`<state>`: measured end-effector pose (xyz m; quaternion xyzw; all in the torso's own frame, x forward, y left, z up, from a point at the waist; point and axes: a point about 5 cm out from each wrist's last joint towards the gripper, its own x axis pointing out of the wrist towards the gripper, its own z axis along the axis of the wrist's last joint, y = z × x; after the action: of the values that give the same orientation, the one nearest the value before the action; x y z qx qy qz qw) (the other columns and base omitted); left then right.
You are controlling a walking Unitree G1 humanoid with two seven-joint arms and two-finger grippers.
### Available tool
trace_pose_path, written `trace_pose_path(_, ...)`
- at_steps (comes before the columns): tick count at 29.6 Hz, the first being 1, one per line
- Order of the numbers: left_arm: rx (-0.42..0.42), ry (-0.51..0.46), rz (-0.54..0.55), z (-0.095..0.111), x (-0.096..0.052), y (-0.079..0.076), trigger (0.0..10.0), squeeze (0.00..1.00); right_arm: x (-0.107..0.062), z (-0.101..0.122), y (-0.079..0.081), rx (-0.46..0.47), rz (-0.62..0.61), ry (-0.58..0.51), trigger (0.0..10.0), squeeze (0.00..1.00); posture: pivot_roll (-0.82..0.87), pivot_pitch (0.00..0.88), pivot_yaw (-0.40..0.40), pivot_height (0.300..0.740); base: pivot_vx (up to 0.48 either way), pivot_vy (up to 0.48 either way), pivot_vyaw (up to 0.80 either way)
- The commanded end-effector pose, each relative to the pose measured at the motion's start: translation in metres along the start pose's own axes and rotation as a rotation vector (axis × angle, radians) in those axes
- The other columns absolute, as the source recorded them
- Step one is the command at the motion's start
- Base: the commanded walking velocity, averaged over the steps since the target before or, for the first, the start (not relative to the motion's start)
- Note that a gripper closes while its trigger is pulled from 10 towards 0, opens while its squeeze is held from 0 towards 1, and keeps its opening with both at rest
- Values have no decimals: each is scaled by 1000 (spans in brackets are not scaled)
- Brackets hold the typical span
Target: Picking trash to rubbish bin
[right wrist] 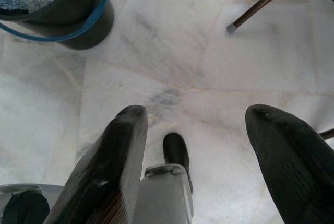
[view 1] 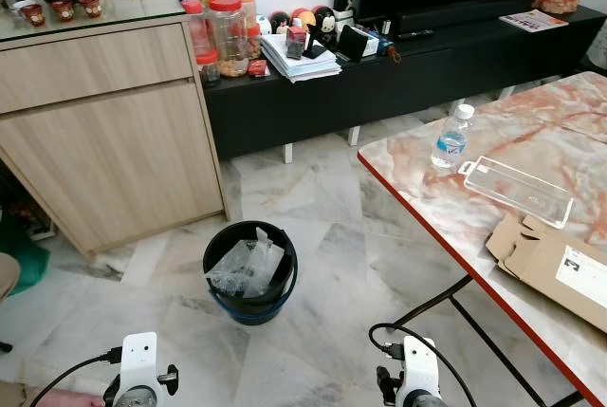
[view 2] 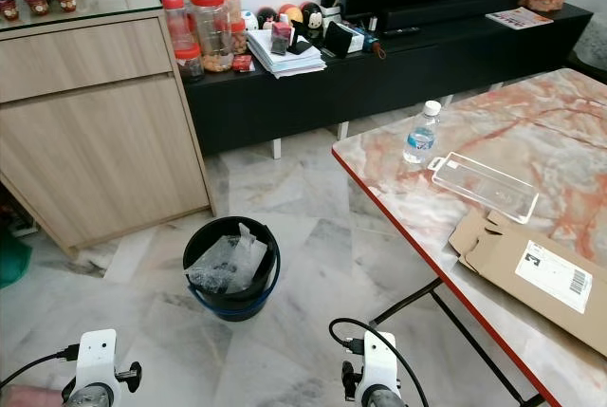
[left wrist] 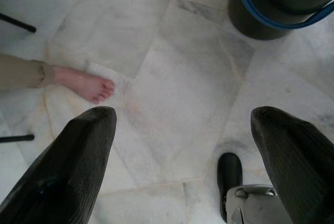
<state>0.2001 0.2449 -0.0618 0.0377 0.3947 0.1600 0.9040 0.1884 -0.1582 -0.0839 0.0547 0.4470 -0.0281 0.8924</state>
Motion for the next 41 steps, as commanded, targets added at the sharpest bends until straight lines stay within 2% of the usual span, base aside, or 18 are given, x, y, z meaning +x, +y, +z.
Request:
trace_pose_path(1,-1,14,8,-1,0,-1,10000,0,0,2,0,-5,-2,3,10000,0,62,0,-23,740,0,0,-744)
trace_pose_path(14,0,17,9,-2,0,-2,10000,0,0,1,-4,2,-16,6,10000,0,59,0,-24,740,0,106,-744)
trace_pose_path(21,-2,24,13,-4,-1,-1,10000,0,0,1,-5,4,-21,5,10000,0,58,0,-24,740,0,346,-741)
trace_pose_path(41,4,19,11,-3,-1,-2,10000,0,0,0,-6,4,-24,8,10000,0,58,8,-25,740,0,0,-743)
